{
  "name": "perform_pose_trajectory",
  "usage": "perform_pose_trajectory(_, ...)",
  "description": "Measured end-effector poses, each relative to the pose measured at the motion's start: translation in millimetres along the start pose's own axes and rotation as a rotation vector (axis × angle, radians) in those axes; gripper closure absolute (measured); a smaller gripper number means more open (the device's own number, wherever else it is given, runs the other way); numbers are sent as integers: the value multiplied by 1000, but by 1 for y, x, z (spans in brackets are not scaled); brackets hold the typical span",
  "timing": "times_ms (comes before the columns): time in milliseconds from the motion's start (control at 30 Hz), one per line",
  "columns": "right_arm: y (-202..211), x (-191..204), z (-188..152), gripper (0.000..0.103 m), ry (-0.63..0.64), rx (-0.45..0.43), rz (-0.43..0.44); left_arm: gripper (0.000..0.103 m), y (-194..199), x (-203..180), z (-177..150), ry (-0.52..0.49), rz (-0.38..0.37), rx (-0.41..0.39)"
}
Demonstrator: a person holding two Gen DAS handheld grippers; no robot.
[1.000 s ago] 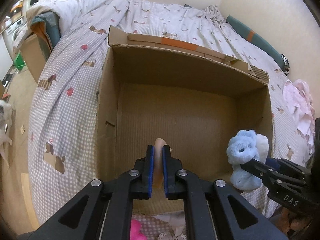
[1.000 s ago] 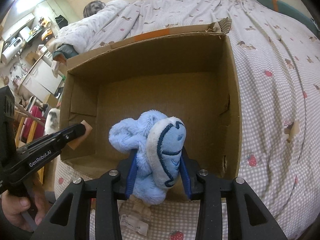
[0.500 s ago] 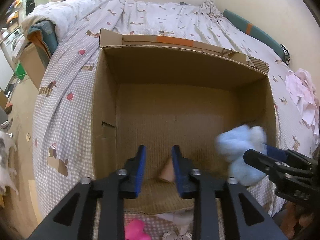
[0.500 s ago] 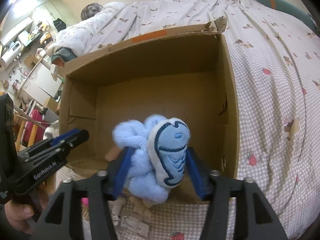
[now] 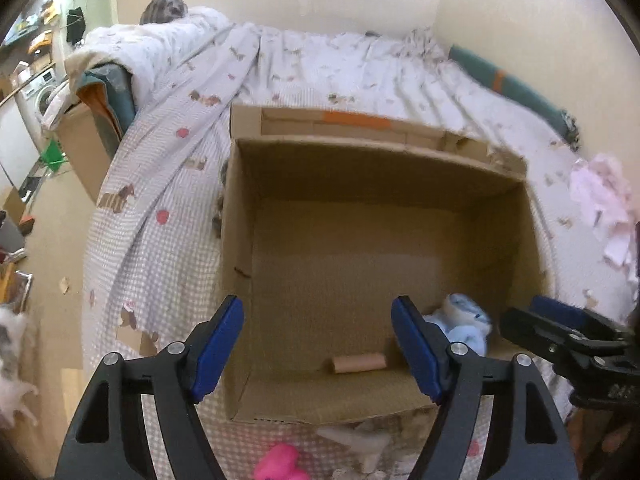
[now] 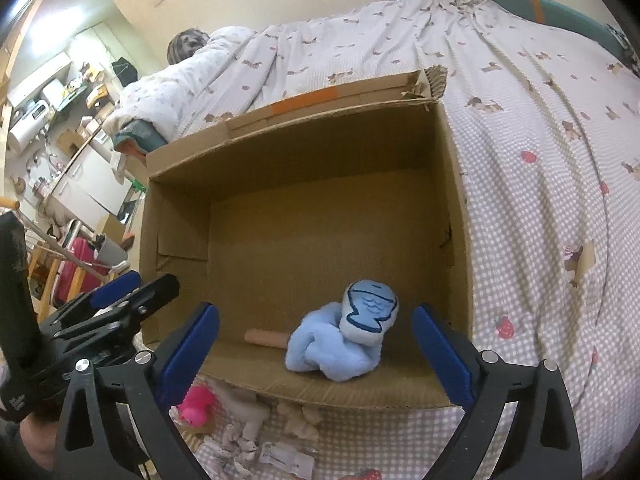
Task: Organize soft objects
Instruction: 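Withdraw both grippers from the box toward the remaining items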
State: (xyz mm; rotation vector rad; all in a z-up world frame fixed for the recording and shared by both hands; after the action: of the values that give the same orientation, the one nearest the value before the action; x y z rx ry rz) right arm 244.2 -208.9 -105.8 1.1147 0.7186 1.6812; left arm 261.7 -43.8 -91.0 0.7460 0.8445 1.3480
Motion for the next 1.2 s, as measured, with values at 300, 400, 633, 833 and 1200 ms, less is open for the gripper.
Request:
perform_pose_trajectory(300, 20, -6, 5, 0, -49, -65, 28, 29, 20, 12, -1, 5, 72, -40)
perform_pose_trajectory(400, 26, -8, 5, 0, -70, -80, 39, 29, 27, 16, 0, 12, 66, -50)
perform_pose_trajectory(633, 49, -13, 7, 0, -117, -154, 59, 9, 41, 35, -2, 63, 109, -56)
perform_pose_trajectory(833, 60, -15, 0, 0, -115, -167, 38, 2, 61, 55, -14, 133, 111, -61)
perform_pose_trajectory(1200, 73, -22, -31, 0, -130, -163, 17, 1, 81, 62, -51, 147, 161, -38)
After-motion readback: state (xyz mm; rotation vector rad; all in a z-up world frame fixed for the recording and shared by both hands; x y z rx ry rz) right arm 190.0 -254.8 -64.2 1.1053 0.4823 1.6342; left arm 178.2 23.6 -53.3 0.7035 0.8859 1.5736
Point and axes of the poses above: each gripper's, at about its wrist camera, not at the fingertips, and y roughly against the way its jaws point, x to its left, z to its top, the point moved 9 cm from there along -y, roughly the way its jaws point, and after that the axes turned 7 degrees about x, right-handed, at the moved point
